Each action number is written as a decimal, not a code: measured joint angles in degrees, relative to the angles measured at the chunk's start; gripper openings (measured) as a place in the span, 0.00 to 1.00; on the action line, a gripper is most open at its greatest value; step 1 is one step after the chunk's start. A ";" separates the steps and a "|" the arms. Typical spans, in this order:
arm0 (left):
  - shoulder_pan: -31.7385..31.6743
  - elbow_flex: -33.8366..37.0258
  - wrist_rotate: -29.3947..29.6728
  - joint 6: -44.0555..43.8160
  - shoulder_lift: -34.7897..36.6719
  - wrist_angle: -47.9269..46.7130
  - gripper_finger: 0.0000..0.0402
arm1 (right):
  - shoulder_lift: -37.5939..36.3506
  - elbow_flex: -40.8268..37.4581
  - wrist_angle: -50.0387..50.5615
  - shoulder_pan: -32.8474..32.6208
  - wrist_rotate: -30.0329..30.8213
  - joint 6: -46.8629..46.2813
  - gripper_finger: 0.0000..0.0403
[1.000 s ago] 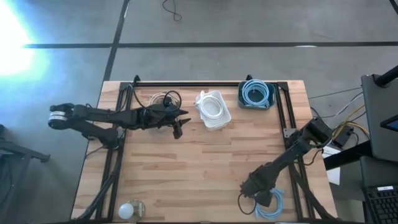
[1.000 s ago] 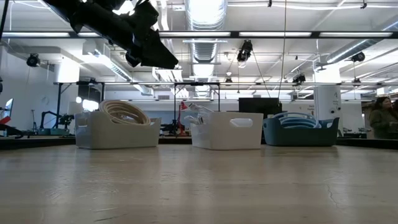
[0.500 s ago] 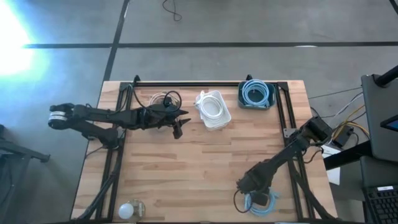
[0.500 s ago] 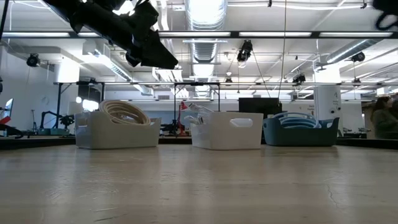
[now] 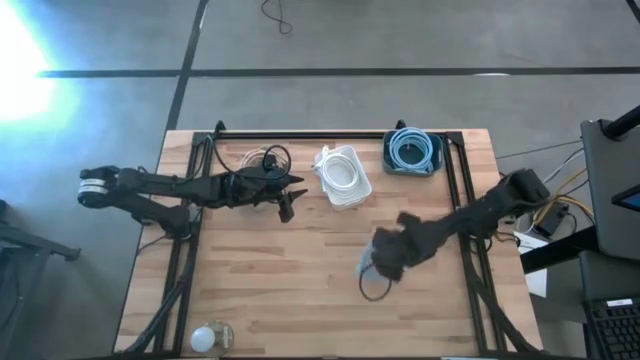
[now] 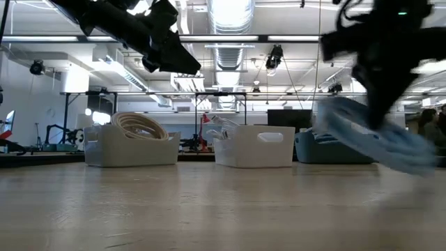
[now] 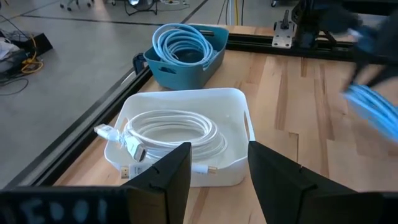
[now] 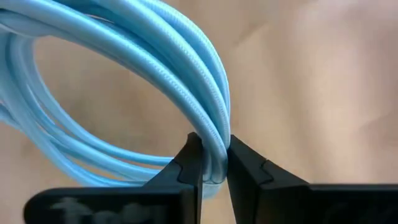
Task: Sort HDMI cables
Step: Put the light blue hdmi cable into the blue bin
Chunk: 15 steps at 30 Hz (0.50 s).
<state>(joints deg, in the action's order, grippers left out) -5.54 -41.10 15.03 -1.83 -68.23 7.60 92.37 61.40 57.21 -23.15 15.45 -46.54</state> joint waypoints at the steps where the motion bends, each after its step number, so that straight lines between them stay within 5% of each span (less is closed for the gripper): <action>1: 0.00 0.00 0.00 0.03 0.00 0.01 0.42 | -1.10 0.07 0.03 1.12 4.19 1.03 0.10; 6: 0.00 0.00 0.02 0.11 0.00 0.10 0.42 | -7.10 0.09 0.09 7.60 20.09 7.63 0.10; 15: 0.00 0.02 0.02 -0.05 0.00 0.14 0.42 | -19.45 -0.45 1.16 24.18 32.54 6.85 0.11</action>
<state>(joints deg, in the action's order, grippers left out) -5.54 -41.08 15.05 -1.87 -68.23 7.75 72.92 60.95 58.37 1.03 47.99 -39.69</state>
